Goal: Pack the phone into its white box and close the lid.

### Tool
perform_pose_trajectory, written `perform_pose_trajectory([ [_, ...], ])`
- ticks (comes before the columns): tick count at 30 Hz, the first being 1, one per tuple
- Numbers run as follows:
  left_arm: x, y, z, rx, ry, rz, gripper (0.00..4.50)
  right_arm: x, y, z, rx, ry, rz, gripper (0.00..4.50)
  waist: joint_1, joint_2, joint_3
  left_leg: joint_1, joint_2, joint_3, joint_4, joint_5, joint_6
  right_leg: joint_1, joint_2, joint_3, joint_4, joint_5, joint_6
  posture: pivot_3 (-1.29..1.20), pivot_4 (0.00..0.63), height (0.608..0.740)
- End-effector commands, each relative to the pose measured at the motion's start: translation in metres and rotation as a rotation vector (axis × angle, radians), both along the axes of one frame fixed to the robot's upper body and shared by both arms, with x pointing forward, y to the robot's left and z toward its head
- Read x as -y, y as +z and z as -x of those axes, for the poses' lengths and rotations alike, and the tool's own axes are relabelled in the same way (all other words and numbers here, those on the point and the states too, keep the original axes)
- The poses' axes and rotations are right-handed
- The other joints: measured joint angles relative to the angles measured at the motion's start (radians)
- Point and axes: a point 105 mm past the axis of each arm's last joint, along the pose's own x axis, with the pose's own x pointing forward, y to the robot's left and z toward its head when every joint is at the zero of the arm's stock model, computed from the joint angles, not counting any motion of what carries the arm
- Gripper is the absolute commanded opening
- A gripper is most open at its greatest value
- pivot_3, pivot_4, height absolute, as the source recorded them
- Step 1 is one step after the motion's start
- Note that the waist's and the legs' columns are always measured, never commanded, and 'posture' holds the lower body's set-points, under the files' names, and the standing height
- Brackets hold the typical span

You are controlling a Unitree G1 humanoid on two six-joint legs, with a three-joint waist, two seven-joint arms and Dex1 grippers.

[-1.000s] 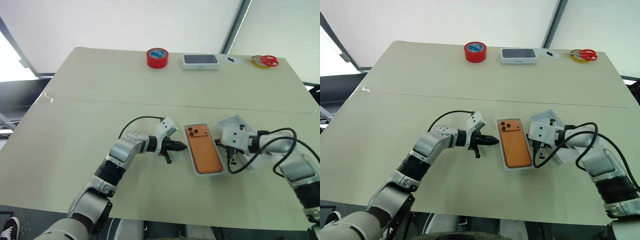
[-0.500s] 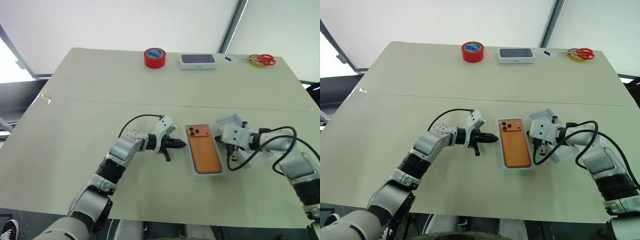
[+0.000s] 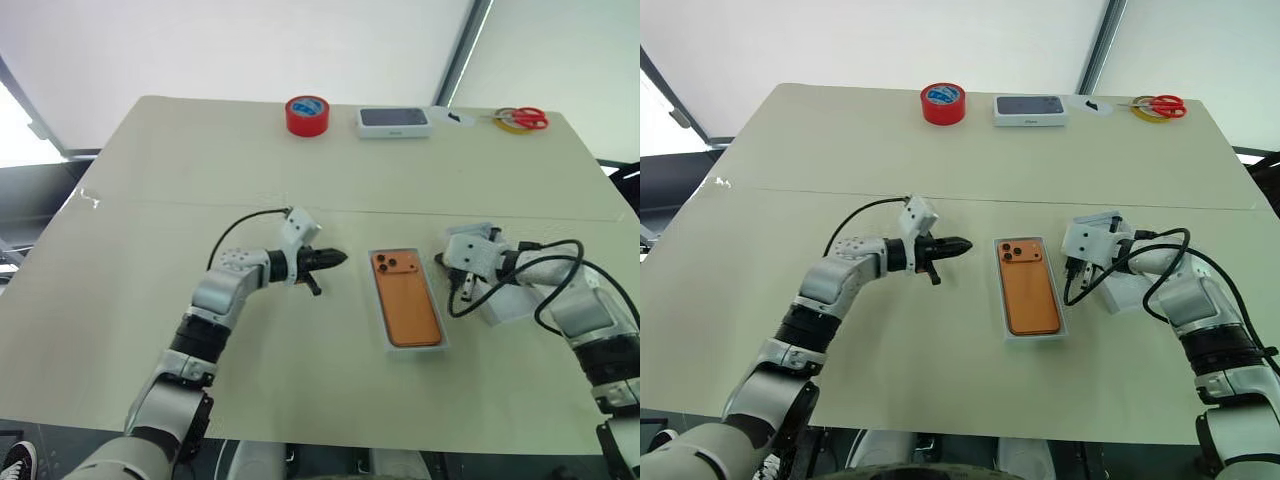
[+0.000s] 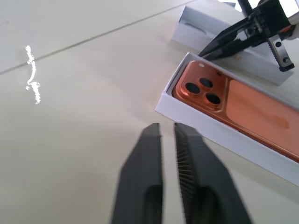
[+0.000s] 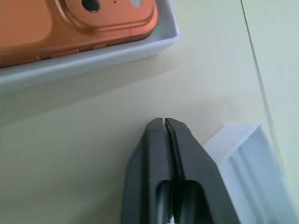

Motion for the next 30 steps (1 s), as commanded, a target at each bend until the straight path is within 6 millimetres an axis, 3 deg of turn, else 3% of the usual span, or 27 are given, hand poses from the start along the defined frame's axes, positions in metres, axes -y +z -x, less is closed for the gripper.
perform_pose_trajectory([
  [1,-0.006,0.024,0.006,0.126,-0.03,0.03,2.41,0.0,0.017,0.003,0.03,-0.014,-0.057,1.91,0.0,0.0,0.0,0.0,0.0,0.0,0.0,0.0,0.0,0.0,0.0,0.0,0.0,0.0,0.0,0.0,0.15,0.73],
  [5,-0.032,0.036,0.029,0.202,-0.098,0.066,4.48,-0.001,0.042,0.007,0.104,-0.117,-0.254,4.0,-0.001,0.001,0.0,0.0,0.0,0.0,-0.001,0.0,0.0,0.0,0.0,0.0,0.0,0.0,0.0,0.0,0.15,0.73],
  [6,-0.04,0.035,0.035,0.241,-0.101,0.048,4.5,0.001,0.043,0.009,0.123,-0.154,-0.273,4.46,-0.001,0.001,0.0,0.0,0.0,0.0,-0.001,0.0,0.0,-0.001,0.0,0.0,0.0,0.0,0.0,0.0,0.15,0.73],
  [10,-0.066,0.033,0.053,0.398,-0.081,0.01,4.5,0.009,0.047,0.016,0.142,-0.298,-0.319,4.46,-0.004,0.002,0.0,0.0,0.001,0.0,-0.002,0.0,-0.001,-0.001,-0.001,0.001,-0.001,0.0,0.0,0.0,0.15,0.73],
  [13,-0.081,0.029,0.062,0.448,-0.07,-0.029,4.5,0.017,0.035,0.026,0.042,-0.403,-0.313,4.46,0.001,0.002,0.0,0.0,0.001,0.0,-0.002,0.0,-0.001,-0.001,-0.002,0.001,-0.001,0.0,-0.001,0.0,0.15,0.73],
  [17,-0.094,0.023,0.075,0.449,-0.101,-0.066,4.5,0.012,0.023,0.038,-0.108,-0.434,-0.29,4.46,-0.004,0.003,0.001,0.0,0.0,0.0,-0.003,-0.001,0.0,-0.002,-0.003,0.001,-0.001,0.0,-0.001,0.0,0.15,0.73],
  [30,-0.09,0.017,0.092,0.466,-0.1,-0.092,4.5,-0.008,0.027,0.042,-0.452,-0.594,-0.326,4.46,-0.028,0.006,0.001,-0.003,0.0,0.0,-0.007,-0.004,0.005,-0.007,-0.004,0.001,-0.001,0.0,-0.002,0.0,0.15,0.73],
])
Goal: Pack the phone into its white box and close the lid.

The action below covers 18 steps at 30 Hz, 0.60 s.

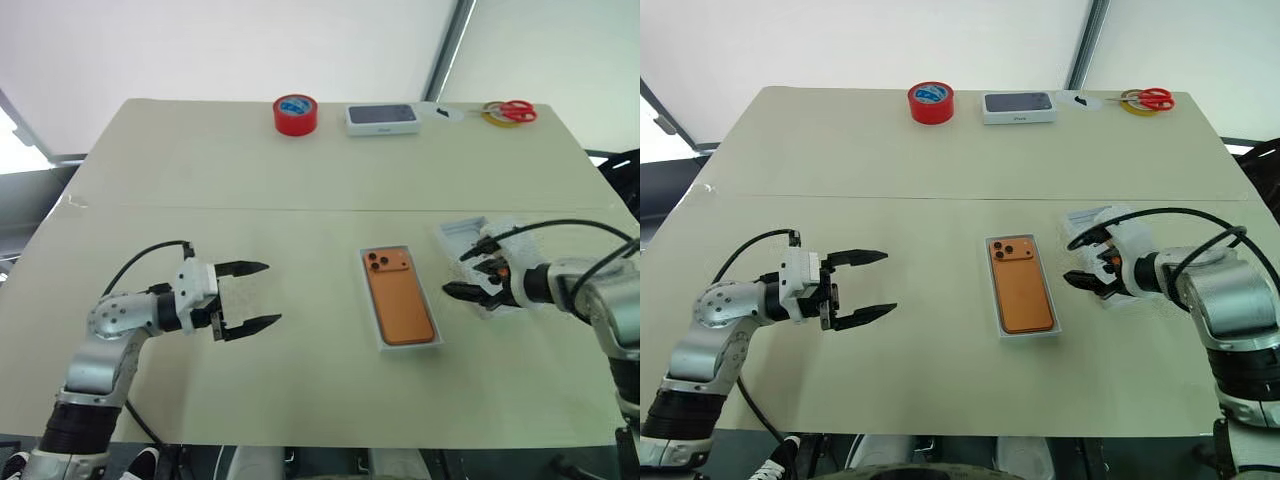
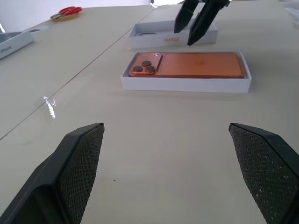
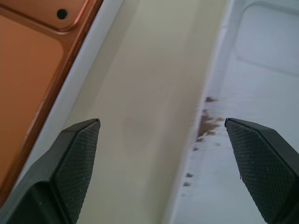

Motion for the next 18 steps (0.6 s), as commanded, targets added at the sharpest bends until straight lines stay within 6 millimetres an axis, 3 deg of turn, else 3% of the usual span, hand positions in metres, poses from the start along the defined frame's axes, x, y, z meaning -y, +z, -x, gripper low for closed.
perform_pose_trajectory([
  [1,0.004,0.006,0.005,0.043,0.01,0.016,4.5,-0.002,0.006,-0.002,-0.009,-0.003,0.03,4.46,0.001,0.0,0.0,0.0,0.0,0.0,0.0,0.0,0.0,0.0,0.0,0.0,0.0,0.0,0.0,0.0,0.15,0.73],
  [10,0.008,0.002,0.013,0.037,0.062,0.034,4.5,0.003,-0.004,-0.017,-0.073,-0.059,0.045,4.46,-0.001,0.0,0.0,0.0,0.0,0.0,0.0,0.0,0.0,0.0,0.0,0.0,0.0,0.0,0.0,0.0,0.15,0.73],
  [13,0.01,0.003,0.015,0.036,0.07,0.041,4.5,0.005,-0.008,-0.019,-0.079,-0.058,0.086,3.7,-0.001,0.0,-0.001,0.0,0.0,0.0,0.0,0.0,0.0,0.0,0.0,0.0,0.0,0.0,0.0,0.0,0.15,0.73],
  [18,0.01,0.004,0.015,0.042,0.096,0.049,4.5,0.008,-0.012,-0.021,-0.094,-0.089,0.097,1.03,-0.001,0.0,-0.001,0.0,0.0,0.0,0.0,0.0,0.0,0.0,0.0,0.0,0.0,0.0,0.0,0.0,0.15,0.73],
])
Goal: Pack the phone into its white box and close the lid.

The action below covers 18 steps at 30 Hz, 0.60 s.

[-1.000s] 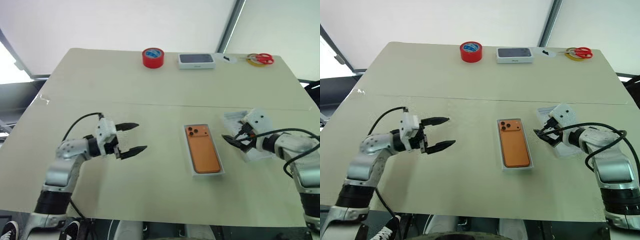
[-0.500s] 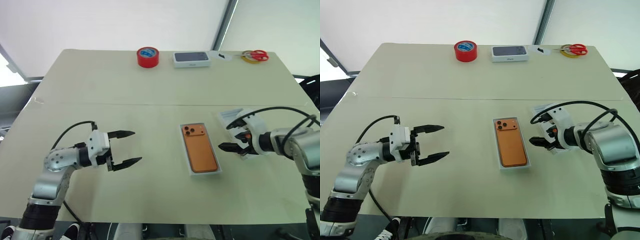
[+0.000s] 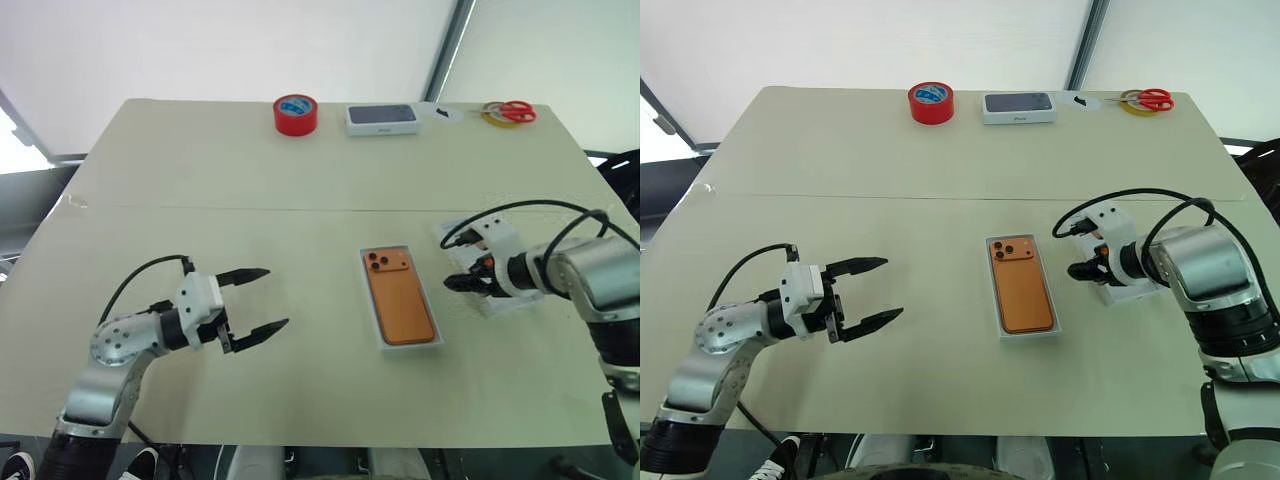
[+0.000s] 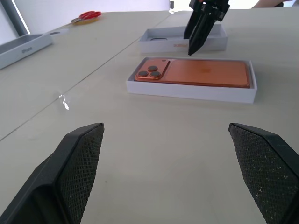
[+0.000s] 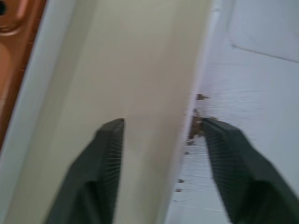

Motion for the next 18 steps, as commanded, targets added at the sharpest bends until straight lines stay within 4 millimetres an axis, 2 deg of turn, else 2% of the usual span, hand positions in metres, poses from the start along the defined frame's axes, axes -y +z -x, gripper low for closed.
perform_pose_trajectory([
  [1,0.004,0.007,0.002,0.03,0.003,0.004,4.5,-0.003,-0.007,0.001,-0.037,-0.001,-0.004,0.59,0.0,0.0,0.0,0.0,0.0,0.0,0.0,0.0,0.0,0.0,0.0,0.0,0.0,0.0,0.0,0.0,0.15,0.73],
  [2,0.004,0.007,0.002,0.023,0.004,0.01,4.5,-0.003,-0.007,0.0,-0.036,-0.012,-0.012,0.07,0.0,0.0,0.0,0.0,0.0,0.0,0.0,0.0,0.0,0.0,0.0,0.0,0.0,0.0,0.0,0.0,0.15,0.73],
  [8,0.003,0.007,-0.001,0.011,0.007,0.009,4.5,-0.005,-0.003,-0.007,-0.004,-0.088,-0.068,0.03,-0.003,-0.002,-0.001,0.0,0.0,0.0,0.0,0.0,0.0,0.001,0.0,0.0,0.0,0.0,0.0,0.0,0.15,0.73],
  [10,0.003,0.007,-0.003,0.011,0.009,0.008,4.5,-0.009,0.006,-0.013,0.041,-0.1,-0.101,0.03,-0.006,-0.002,-0.001,0.0,0.0,0.0,0.0,0.0,0.0,0.0,0.0,0.0,0.0,0.0,0.0,0.0,0.15,0.73],
  [13,0.001,0.009,-0.007,0.013,0.019,0.013,4.5,-0.02,0.032,-0.032,0.217,-0.043,-0.136,0.03,-0.013,0.0,0.0,0.0,0.0,0.0,0.0,0.0,0.0,0.0,0.0,0.0,0.0,0.0,0.0,0.0,0.15,0.73],
  [15,-0.001,0.011,-0.012,0.013,0.027,0.019,4.5,-0.034,0.053,-0.042,0.36,0.024,-0.173,0.03,-0.017,0.002,0.001,-0.001,0.0,0.001,0.0,0.0,0.0,-0.001,0.0,0.0,0.0,0.0,0.0,0.0,0.15,0.73],
  [17,0.0,0.012,-0.014,-0.006,0.015,0.034,4.5,-0.053,0.072,-0.047,0.461,0.085,-0.28,0.03,-0.019,0.002,0.001,-0.003,0.0,0.001,0.0,0.001,-0.001,-0.004,0.001,0.0,0.001,0.0,0.0,0.0,0.15,0.73],
  [18,0.0,0.013,-0.014,-0.017,0.006,0.043,4.25,-0.06,0.081,-0.049,0.507,0.089,-0.333,0.0,-0.019,0.002,0.001,-0.006,0.0,0.001,0.0,0.003,-0.005,-0.007,0.001,0.0,0.001,0.0,0.0,0.0,0.15,0.73],
])
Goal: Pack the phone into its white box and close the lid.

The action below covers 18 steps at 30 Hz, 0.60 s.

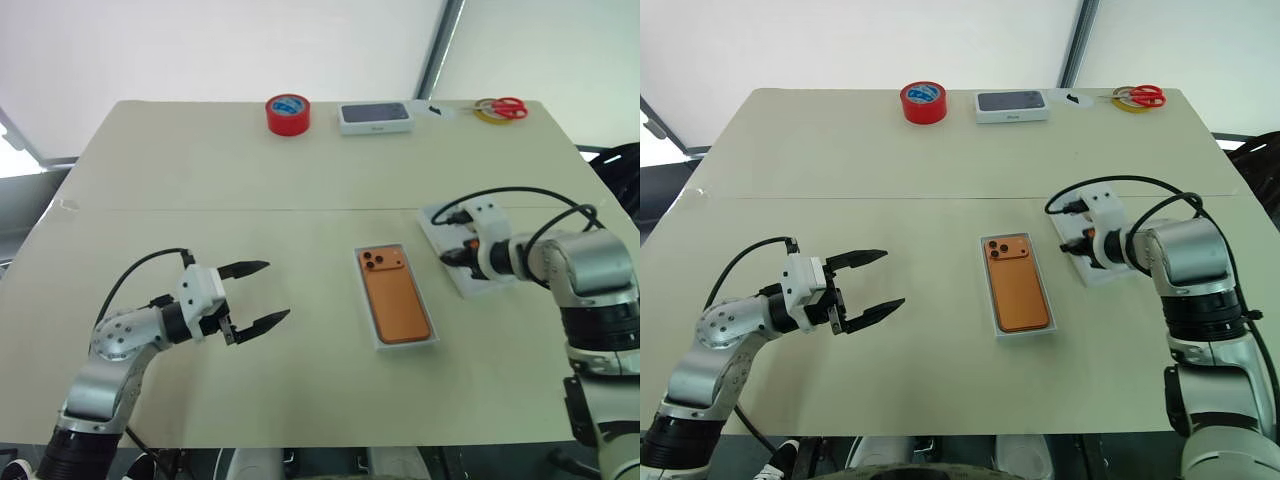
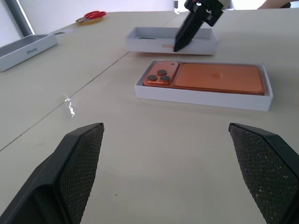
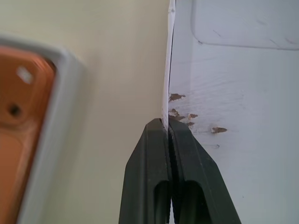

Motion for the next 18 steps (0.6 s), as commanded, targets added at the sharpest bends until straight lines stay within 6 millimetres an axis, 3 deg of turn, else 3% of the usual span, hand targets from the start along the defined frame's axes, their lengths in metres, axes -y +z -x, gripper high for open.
perform_pose_trajectory([
  [1,0.001,0.006,0.0,-0.014,-0.029,0.034,4.0,-0.025,0.054,-0.007,0.253,0.074,-0.158,0.0,-0.001,0.0,0.0,-0.001,0.0,0.0,0.0,0.0,0.0,-0.001,0.0,0.0,0.0,0.0,0.0,0.0,0.15,0.73],
  [3,0.001,0.007,-0.002,-0.009,-0.021,0.039,3.34,-0.043,0.07,-0.003,0.283,0.117,-0.329,0.0,0.001,0.0,0.0,-0.002,0.0,0.0,0.0,0.0,0.0,-0.001,0.001,0.0,0.0,0.0,0.0,0.0,0.15,0.73],
  [5,0.003,0.006,-0.004,-0.016,-0.019,0.048,2.3,-0.06,0.081,0.005,0.295,0.171,-0.488,0.0,0.001,0.0,0.0,-0.003,0.0,0.0,0.001,0.0,0.0,-0.001,0.001,-0.001,0.001,0.0,0.0,0.0,0.15,0.73],
  [9,0.009,0.008,-0.007,-0.006,-0.015,0.067,0.32,-0.084,0.084,0.028,0.187,0.259,-0.816,0.0,0.012,0.0,0.0,-0.003,0.0,0.0,0.002,0.0,0.0,-0.001,0.001,-0.001,0.002,0.0,0.0,0.0,0.15,0.73],
  [10,0.011,0.009,-0.006,-0.014,-0.024,0.076,0.13,-0.089,0.079,0.036,0.141,0.287,-0.855,0.0,0.017,0.0,0.0,-0.003,0.0,0.0,0.002,0.0,0.0,-0.001,0.001,-0.001,0.002,0.0,0.0,0.0,0.15,0.73],
  [18,0.018,0.013,-0.011,0.007,-0.02,0.089,0.13,-0.108,0.059,0.092,-0.084,0.52,-1.068,0.0,0.024,0.0,0.0,-0.003,0.0,0.0,0.002,-0.001,0.002,-0.001,0.001,0.0,0.002,0.0,0.0,0.0,0.15,0.73],
])
